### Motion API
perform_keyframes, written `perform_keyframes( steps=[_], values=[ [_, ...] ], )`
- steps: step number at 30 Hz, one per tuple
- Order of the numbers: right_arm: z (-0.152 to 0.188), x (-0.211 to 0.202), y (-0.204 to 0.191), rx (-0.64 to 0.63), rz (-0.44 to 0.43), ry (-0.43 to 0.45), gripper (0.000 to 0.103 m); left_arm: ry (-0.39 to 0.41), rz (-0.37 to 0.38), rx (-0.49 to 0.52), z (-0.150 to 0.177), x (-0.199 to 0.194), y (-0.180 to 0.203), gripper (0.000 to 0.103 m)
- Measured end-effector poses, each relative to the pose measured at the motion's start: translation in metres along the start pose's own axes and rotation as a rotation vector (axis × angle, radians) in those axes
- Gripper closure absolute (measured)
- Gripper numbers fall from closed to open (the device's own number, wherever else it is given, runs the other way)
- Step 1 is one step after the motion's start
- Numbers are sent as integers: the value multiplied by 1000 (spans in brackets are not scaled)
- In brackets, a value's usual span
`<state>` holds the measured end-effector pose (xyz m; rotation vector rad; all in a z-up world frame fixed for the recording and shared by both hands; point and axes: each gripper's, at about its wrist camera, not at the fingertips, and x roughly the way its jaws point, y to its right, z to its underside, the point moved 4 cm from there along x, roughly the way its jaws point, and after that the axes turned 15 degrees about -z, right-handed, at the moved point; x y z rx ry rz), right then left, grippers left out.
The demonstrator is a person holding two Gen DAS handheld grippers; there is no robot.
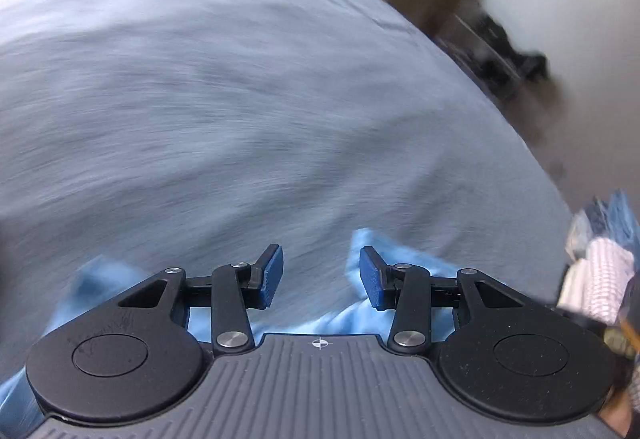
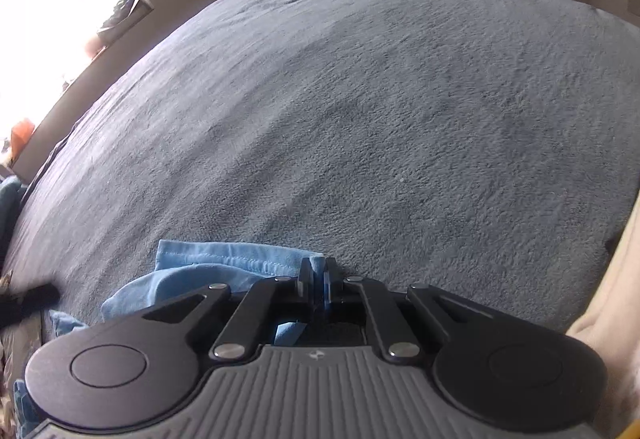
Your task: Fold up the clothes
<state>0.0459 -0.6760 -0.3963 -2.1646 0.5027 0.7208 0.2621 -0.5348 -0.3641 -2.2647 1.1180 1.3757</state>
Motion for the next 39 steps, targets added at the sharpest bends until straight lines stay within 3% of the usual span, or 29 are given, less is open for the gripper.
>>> perform_keyframes(
  steps=[3, 7, 8, 10, 12, 15, 21, 27, 32, 35, 37, 38, 39],
  values=[
    [-3, 0, 1, -26, -8, -15, 97, -95, 18, 70, -3, 35, 30, 61],
    [-4, 1, 7, -9, -33, -19, 97, -144, 6, 123, 0, 56, 46, 64],
    [-4, 1, 9, -4, -38, -21, 97, -142, 0, 133, 2, 57, 49, 67],
    [-3, 0, 12, 4, -46, -21, 97, -126, -6, 167, 7, 57, 57, 87],
    [-1, 0, 13, 5, -53, -18, 97, -103, -14, 212, 12, 55, 65, 99],
    [-1, -3, 13, -16, -61, -12, 97, -26, -53, 296, 14, 47, 81, 102],
    [3, -17, -2, -179, -31, 37, 97, 142, -49, 411, -11, 39, 125, 102],
    [14, -21, -12, -313, 57, 72, 98, 246, -83, 602, -5, 55, 164, 102],
    [20, -7, -7, -330, 111, 76, 98, 248, -163, 684, 6, 80, 172, 100],
    [19, 3, -1, -323, 118, 70, 97, 242, -182, 661, 9, 80, 170, 94],
    [14, -1, 2, -286, 106, 72, 83, 232, -187, 617, 3, 74, 167, 72],
    [10, -4, 4, -258, 98, 75, 76, 227, -185, 587, -2, 70, 164, 67],
    [7, -9, 8, -220, 91, 82, 63, 216, -174, 545, -7, 66, 161, 64]
  ],
)
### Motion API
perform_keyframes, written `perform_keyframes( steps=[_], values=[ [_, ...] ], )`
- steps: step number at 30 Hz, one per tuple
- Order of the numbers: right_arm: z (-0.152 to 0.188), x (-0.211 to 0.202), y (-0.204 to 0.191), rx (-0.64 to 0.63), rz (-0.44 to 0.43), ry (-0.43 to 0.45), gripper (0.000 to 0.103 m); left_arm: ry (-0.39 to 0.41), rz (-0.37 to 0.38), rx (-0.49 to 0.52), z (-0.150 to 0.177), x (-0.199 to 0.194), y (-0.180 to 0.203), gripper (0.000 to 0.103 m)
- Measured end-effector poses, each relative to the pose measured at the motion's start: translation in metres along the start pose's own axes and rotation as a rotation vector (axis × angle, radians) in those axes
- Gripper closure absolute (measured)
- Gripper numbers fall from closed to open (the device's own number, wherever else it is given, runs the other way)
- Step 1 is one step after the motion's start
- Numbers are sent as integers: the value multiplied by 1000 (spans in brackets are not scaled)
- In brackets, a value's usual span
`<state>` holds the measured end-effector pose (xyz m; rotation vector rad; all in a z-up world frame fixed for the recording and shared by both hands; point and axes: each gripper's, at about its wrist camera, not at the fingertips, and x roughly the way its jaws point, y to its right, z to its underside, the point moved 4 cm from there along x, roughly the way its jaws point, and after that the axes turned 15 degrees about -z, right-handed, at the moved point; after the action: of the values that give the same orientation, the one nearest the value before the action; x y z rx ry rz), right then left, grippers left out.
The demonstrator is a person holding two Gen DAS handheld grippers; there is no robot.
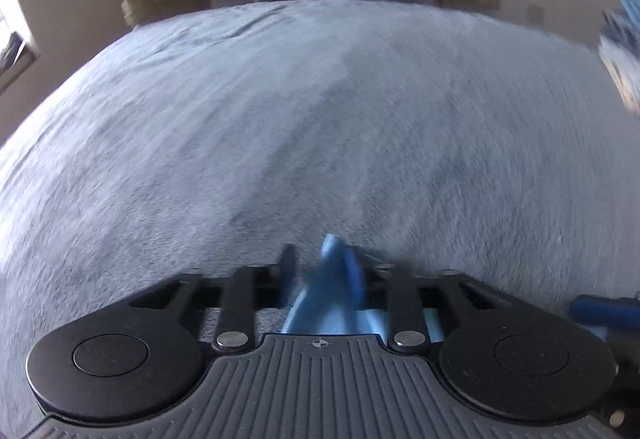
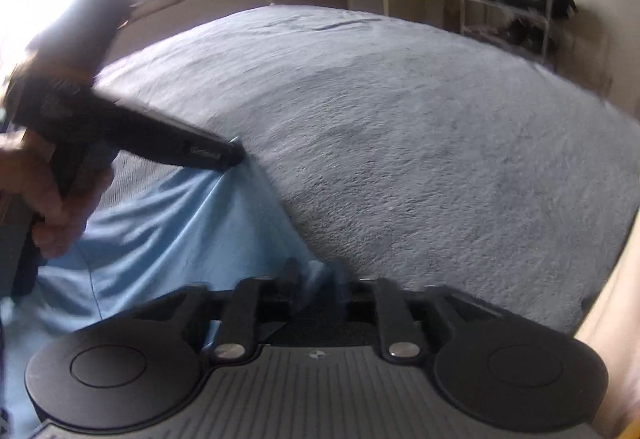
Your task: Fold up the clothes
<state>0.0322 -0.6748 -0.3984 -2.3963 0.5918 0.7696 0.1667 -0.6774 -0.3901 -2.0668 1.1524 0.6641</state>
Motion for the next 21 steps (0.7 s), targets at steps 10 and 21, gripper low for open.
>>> perform_keyframes(
  steps=[10, 21],
  values=[
    [-19, -44, -18, 86, -159, 31, 49, -112, 97, -424, -13, -44, -79, 46],
    [19, -111, -41, 46, -314, -327, 63, -149, 64, -389, 18, -166, -143, 46]
  ],
)
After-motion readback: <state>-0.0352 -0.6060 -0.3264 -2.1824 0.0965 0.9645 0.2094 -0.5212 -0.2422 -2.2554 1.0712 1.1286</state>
